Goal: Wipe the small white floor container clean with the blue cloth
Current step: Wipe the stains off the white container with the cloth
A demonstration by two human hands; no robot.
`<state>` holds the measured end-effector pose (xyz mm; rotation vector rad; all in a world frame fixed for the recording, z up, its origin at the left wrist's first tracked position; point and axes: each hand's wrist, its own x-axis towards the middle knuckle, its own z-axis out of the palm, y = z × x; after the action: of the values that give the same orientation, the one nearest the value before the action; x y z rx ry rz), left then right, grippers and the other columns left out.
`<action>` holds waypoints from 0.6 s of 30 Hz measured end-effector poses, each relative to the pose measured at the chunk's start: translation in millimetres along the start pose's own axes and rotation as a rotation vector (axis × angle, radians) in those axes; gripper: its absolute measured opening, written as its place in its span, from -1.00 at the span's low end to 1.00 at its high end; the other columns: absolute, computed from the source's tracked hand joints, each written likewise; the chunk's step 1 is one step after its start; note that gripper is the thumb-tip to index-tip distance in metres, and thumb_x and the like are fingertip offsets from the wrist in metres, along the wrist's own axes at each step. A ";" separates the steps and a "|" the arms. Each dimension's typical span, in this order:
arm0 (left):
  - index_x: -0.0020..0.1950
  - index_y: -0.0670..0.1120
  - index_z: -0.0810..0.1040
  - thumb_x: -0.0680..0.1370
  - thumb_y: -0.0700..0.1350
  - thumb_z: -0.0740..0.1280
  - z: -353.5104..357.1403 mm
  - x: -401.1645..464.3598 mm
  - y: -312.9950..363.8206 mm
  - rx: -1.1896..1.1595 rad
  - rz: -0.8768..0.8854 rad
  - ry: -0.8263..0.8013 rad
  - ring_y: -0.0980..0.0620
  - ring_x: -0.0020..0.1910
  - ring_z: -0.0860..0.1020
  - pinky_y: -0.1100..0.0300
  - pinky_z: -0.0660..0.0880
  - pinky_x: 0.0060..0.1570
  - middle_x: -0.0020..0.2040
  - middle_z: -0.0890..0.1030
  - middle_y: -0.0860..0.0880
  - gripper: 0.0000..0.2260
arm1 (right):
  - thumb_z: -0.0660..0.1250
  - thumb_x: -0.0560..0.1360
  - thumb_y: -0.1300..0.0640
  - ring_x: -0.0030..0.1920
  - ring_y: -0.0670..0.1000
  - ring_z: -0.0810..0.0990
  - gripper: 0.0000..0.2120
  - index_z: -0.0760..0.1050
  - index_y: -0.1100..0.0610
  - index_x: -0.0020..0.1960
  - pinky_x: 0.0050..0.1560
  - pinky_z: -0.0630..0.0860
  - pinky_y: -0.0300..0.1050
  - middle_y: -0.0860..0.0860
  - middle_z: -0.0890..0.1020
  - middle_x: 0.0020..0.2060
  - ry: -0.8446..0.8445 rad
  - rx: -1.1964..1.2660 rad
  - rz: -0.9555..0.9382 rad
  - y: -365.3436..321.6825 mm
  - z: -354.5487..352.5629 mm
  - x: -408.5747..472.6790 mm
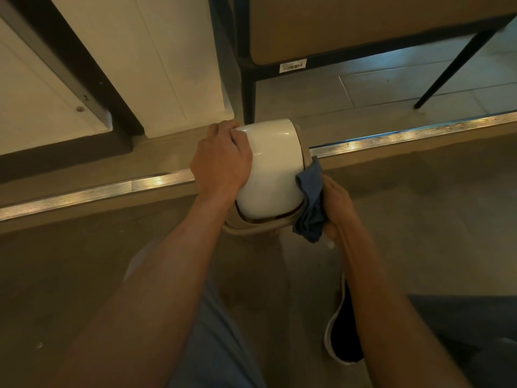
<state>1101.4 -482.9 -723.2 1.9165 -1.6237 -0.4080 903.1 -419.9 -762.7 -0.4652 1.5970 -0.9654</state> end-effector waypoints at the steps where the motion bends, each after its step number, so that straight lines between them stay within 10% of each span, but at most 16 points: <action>1: 0.34 0.01 0.53 0.68 0.03 0.04 0.2 0.2 0.7 0.004 -0.001 0.001 -0.09 0.13 0.55 0.08 0.39 0.03 0.26 0.57 -0.03 -0.63 | 0.21 0.66 0.01 -0.10 0.00 0.68 -0.75 0.56 0.12 0.18 -0.24 0.58 -0.18 0.07 0.68 -0.06 0.023 0.052 -0.012 9.3 -1.4 -6.4; 18: 0.34 0.01 0.51 0.69 0.02 0.04 2.0 -1.1 -2.1 -0.005 0.022 0.008 -0.07 0.14 0.54 0.11 0.34 0.03 0.28 0.56 -0.03 -0.65 | 0.37 0.58 0.04 0.07 0.10 0.66 -0.74 0.52 0.17 0.18 0.09 0.62 0.12 0.09 0.66 0.04 0.521 0.355 -0.159 82.7 87.5 -70.3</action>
<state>1101.7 -482.1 -726.2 1.8932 -1.6358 -0.3950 1020.9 -348.8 -785.0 -0.0925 1.8068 -1.5501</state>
